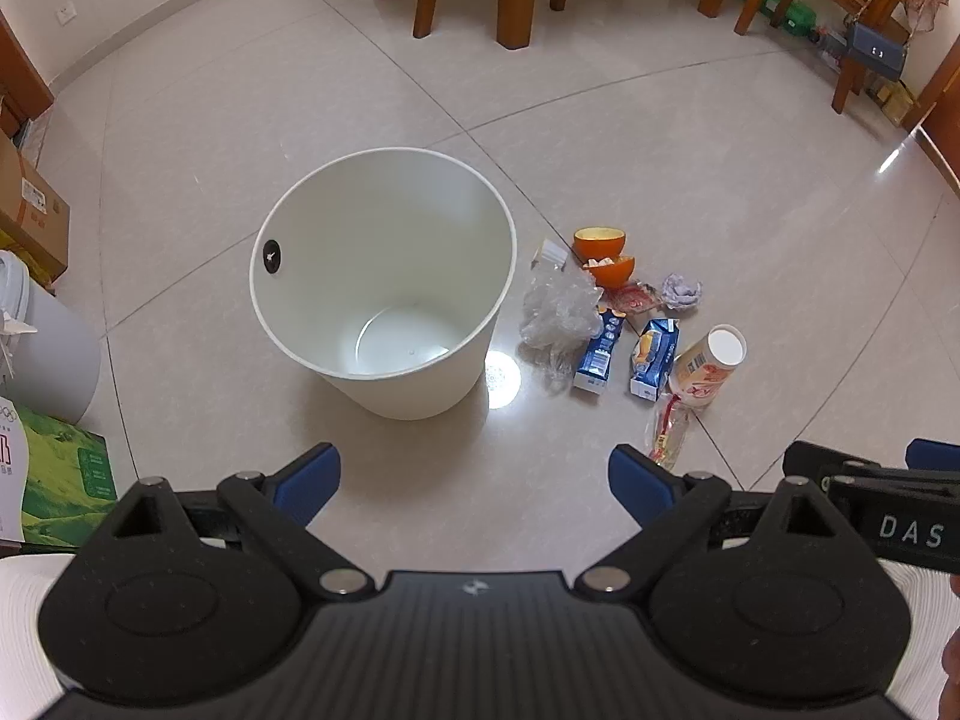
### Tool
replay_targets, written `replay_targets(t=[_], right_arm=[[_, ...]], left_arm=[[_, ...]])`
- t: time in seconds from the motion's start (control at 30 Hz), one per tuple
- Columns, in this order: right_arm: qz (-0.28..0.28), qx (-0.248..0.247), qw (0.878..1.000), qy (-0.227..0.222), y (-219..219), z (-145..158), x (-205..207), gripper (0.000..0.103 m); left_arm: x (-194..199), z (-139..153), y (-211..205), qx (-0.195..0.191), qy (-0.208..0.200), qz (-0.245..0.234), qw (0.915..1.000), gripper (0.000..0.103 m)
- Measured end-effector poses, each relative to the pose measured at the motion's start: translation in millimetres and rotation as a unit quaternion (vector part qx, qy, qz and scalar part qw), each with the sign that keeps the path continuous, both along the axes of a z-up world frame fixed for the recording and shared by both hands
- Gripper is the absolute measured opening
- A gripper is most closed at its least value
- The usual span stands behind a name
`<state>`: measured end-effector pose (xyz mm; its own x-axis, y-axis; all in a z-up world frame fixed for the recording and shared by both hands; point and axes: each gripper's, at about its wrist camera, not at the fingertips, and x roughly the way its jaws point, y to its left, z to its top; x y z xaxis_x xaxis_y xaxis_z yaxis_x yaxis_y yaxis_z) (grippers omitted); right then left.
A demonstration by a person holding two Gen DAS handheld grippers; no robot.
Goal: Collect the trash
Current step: 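Move both tools toward the white bin and the trash pile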
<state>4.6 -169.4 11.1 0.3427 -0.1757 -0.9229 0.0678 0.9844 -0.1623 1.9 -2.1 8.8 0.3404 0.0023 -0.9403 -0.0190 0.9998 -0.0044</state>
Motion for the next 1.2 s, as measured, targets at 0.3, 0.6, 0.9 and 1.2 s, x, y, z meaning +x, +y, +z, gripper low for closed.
replay_targets(t=[0.3, 0.6, 0.9, 1.2], right_arm=[[0.000, 0.002, 1.000, -0.002, 0.4, -0.8, 1.4, 0.103], [-0.001, 0.003, 1.000, -0.001, -1.3, -1.8, 2.4, 0.103], [0.001, 0.002, 1.000, 0.011, -3.6, -13.5, 17.0, 0.103], [0.006, 0.002, 1.000, 0.025, -6.1, -33.6, 40.4, 0.103]], left_arm=[[3.3, -1.3, -3.2, -0.005, -0.008, -0.016, 0.9998, 0.096], [10.8, -10.1, -4.9, 0.003, -0.003, -0.018, 0.9998, 0.096], [23.9, -29.3, -1.5, -0.008, 0.000, -0.022, 0.9997, 0.096], [49.0, -54.3, 1.6, 0.002, 0.013, -0.038, 0.9992, 0.096]])
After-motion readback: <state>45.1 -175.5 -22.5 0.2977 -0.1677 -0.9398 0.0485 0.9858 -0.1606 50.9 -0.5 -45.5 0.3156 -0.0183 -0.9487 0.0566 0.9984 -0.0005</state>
